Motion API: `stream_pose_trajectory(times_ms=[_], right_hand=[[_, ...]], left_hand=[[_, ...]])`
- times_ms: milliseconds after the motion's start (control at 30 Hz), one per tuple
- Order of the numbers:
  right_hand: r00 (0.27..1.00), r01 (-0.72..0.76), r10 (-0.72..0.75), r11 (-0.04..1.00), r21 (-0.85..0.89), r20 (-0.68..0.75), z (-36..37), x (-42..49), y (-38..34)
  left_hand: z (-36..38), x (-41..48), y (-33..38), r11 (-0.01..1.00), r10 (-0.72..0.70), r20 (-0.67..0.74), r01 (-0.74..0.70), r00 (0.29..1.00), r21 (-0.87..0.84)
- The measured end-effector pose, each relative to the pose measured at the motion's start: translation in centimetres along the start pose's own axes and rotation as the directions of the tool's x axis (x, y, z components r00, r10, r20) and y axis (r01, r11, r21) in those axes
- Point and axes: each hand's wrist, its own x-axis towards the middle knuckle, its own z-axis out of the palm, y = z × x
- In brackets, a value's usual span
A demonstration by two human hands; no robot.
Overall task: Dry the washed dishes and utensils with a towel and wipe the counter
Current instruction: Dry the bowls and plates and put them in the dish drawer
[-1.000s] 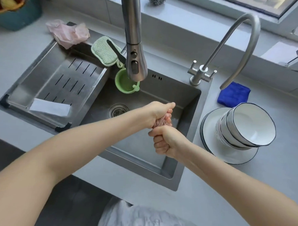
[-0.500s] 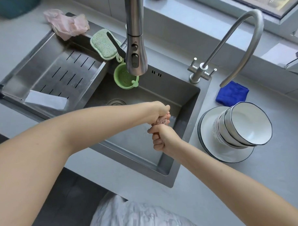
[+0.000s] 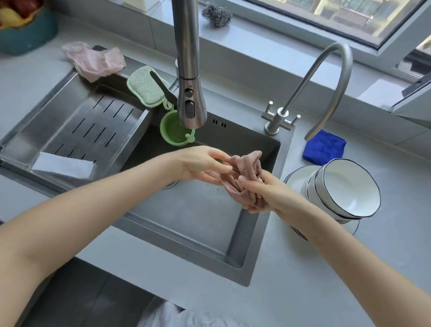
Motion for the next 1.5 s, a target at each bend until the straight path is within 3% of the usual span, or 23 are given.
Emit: stream_pose_trajectory(times_ms=[100, 233, 333, 400, 467, 533, 667, 767, 833, 867, 900, 967, 1000, 1033, 1100, 1167, 1267, 1367, 1500], right_hand=[[0.990, 0.052, -0.072, 0.986, -0.157, -0.124, 0.0, -1.1, -1.1], [0.944, 0.090, -0.223, 0.884, -0.459, -0.243, -0.7, -2.3, -1.5], [0.946, 0.250, -0.278, 0.953, -0.169, -0.167, -1.1, -4.3, -1.7], [0.925, 0.347, -0.339, 0.938, 0.018, -0.172, -1.1, -5.7, -2.0], [0.851, 0.444, -0.405, 0.895, 0.046, -0.334, -1.4, -6.5, -1.9], [0.744, 0.477, -0.450, 0.875, -0.079, -0.494, -1.7, -7.2, -1.5], [0.574, 0.350, -0.516, 0.857, -0.380, -0.636, -2.3, -9.8, -0.5], [0.484, 0.069, -0.516, 0.828, -0.557, -0.707, -1.8, -11.9, 0.3], [0.435, -0.068, -0.541, 0.777, -0.626, -0.719, -1.5, -13.3, 1.0], [0.428, -0.043, -0.551, 0.780, -0.624, -0.717, -1.4, -13.9, 1.4], [0.453, 0.085, -0.527, 0.829, -0.553, -0.719, -1.4, -14.4, 1.6], [0.641, 0.425, -0.420, 0.891, -0.159, -0.643, -0.6, -15.3, 1.2], [0.709, 0.503, -0.406, 0.864, 0.009, -0.577, -0.3, -15.4, 1.1], [0.715, 0.540, -0.421, 0.840, 0.059, -0.558, -0.2, -15.2, 1.4], [0.651, 0.582, -0.390, 0.808, 0.097, -0.652, -0.4, -14.7, 2.4], [0.549, 0.584, -0.268, 0.801, 0.133, -0.792, -1.5, -15.0, 3.1], [0.452, 0.590, -0.164, 0.792, 0.156, -0.877, -3.8, -16.6, 3.8], [0.398, 0.612, -0.147, 0.778, 0.143, -0.906, -6.6, -18.9, 3.9], [0.286, 0.584, -0.146, 0.810, 0.052, -0.947, -10.0, -21.3, 3.7]], left_hand=[[0.0, -0.1, -0.4, 0.995, 0.060, -0.114, -0.069, 0.992, -0.076], [-0.7, -1.0, -0.4, 0.996, 0.058, -0.135, -0.066, 0.989, -0.054], [-0.9, -2.3, 0.1, 0.993, 0.102, -0.096, -0.095, 0.990, 0.071], [-0.6, -3.1, 1.0, 0.972, 0.162, -0.070, -0.147, 0.984, 0.184], [0.2, -3.6, 2.0, 0.944, 0.225, -0.099, -0.192, 0.969, 0.267], [1.5, -3.9, 3.0, 0.920, 0.264, -0.119, -0.213, 0.957, 0.329], [5.1, -4.4, 5.2, 0.916, 0.305, -0.032, -0.284, 0.952, 0.282], [8.4, -5.3, 7.4, 0.905, 0.367, -0.027, -0.350, 0.930, 0.244], [10.3, -5.7, 8.5, 0.859, 0.435, -0.060, -0.395, 0.898, 0.326], [11.2, -5.8, 9.0, 0.833, 0.466, -0.070, -0.410, 0.882, 0.371], [12.1, -5.9, 9.4, 0.819, 0.478, -0.067, -0.418, 0.876, 0.393], [14.1, -6.1, 10.1, 0.834, 0.443, -0.009, -0.408, 0.896, 0.371], [15.0, -6.1, 10.4, 0.840, 0.409, 0.046, -0.396, 0.911, 0.370], [15.8, -6.0, 10.7, 0.839, 0.369, 0.111, -0.382, 0.923, 0.388], [16.7, -5.5, 11.2, 0.848, 0.268, 0.242, -0.347, 0.933, 0.400], [16.7, -4.7, 11.5, 0.881, 0.217, 0.310, -0.322, 0.926, 0.347], [16.0, -2.7, 11.0, 0.891, 0.242, 0.124, -0.271, 0.962, 0.365], [16.1, 0.6, 9.1, 0.847, 0.245, -0.084, -0.171, 0.966, 0.503], [17.3, 4.2, 7.6, 0.765, 0.207, -0.175, -0.048, 0.963, 0.642]])
